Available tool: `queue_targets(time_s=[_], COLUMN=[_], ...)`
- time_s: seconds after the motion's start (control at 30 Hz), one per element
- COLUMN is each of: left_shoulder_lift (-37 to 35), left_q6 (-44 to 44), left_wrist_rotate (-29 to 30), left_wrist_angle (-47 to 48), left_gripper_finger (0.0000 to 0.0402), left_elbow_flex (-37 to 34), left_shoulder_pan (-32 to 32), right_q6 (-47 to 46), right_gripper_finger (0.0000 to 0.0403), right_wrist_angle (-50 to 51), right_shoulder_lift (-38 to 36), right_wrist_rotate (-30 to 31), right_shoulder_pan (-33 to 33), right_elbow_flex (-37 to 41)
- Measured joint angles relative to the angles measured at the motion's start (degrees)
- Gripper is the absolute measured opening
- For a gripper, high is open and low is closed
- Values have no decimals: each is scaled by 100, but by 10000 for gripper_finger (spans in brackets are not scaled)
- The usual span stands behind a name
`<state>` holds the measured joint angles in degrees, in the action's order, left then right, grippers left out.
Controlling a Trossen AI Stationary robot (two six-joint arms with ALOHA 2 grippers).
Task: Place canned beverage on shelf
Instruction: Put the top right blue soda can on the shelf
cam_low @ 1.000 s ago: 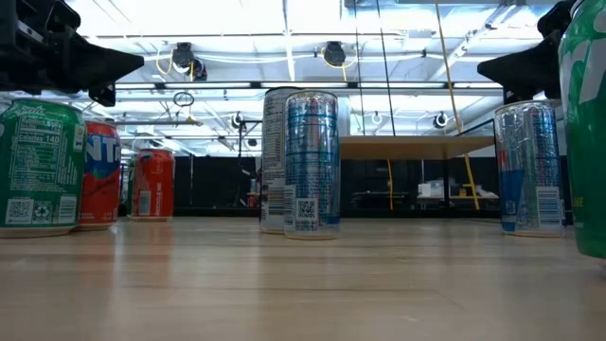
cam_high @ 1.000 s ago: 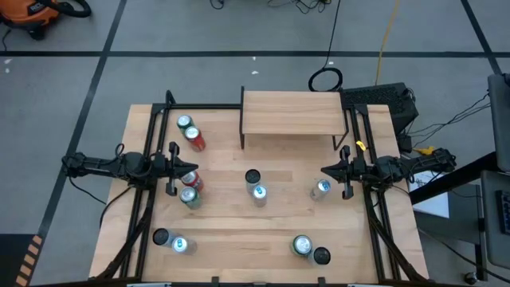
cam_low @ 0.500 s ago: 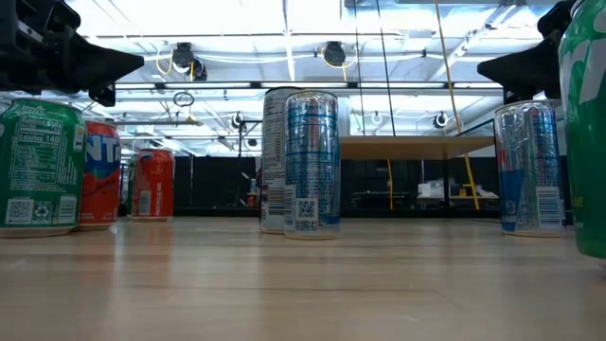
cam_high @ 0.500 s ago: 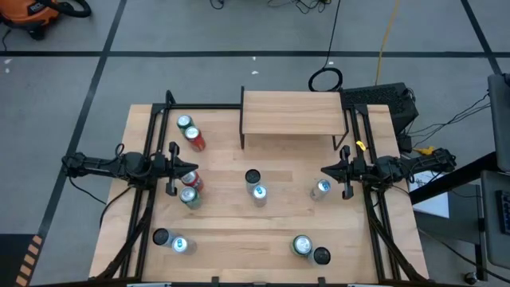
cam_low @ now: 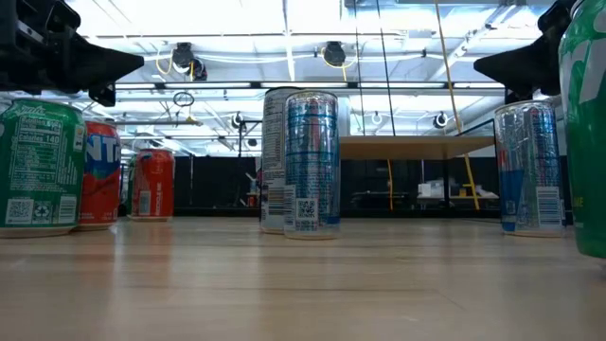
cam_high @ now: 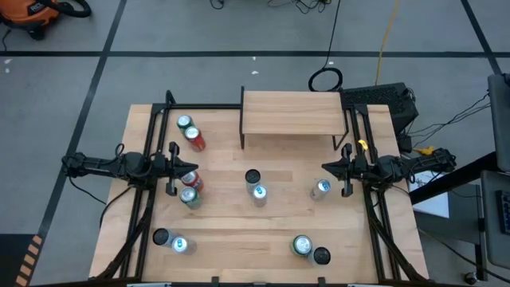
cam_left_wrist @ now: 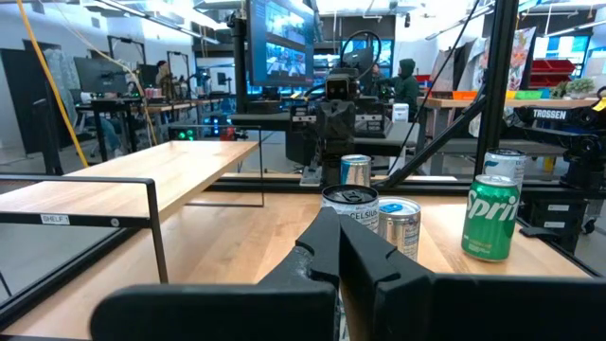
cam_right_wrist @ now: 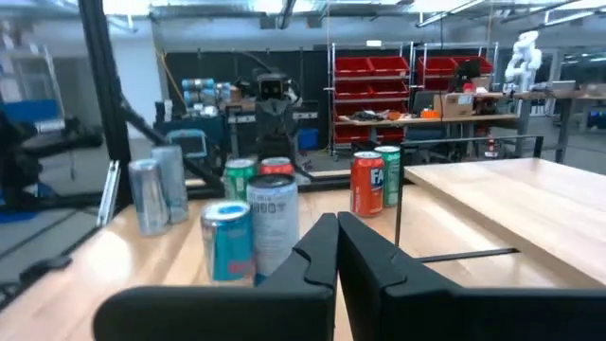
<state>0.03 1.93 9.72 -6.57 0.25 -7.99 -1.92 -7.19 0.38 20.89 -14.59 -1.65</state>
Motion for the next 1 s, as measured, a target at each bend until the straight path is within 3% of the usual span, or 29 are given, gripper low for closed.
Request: queue_targets(time_s=[0.13, 0.27, 0.47, 0.77, 0.9, 1.0], left_shoulder_lift=[0, 0, 0, 9, 61, 184], left_q6=[0, 0, -2, 71, 159, 128], left_wrist_rotate=[-2, 0, 4, 91, 224, 217], left_wrist_angle=[0, -38, -215, -503, -403, -184], left_gripper_finger=[0, 0, 0, 0, 0, 0], left_elbow_flex=[2, 1, 1, 2, 2, 2], left_shoulder_pan=[0, -1, -2, 0, 0, 0], right_q6=[-784, -610, -696, -761, -736, -588], right_gripper_finger=[0, 0, 0, 1, 25, 67], right_wrist_angle=[-34, -135, -460, -506, -314, -264], right_shoulder_lift=[1, 2, 0, 16, 67, 245], right_wrist_rotate=[-16, 27, 1413, 1713, 1807, 1807], right_shoulder_pan=[0, 0, -2, -2, -2, -2], right_elbow_flex=[-1, -1, 0, -138, -440, -595])
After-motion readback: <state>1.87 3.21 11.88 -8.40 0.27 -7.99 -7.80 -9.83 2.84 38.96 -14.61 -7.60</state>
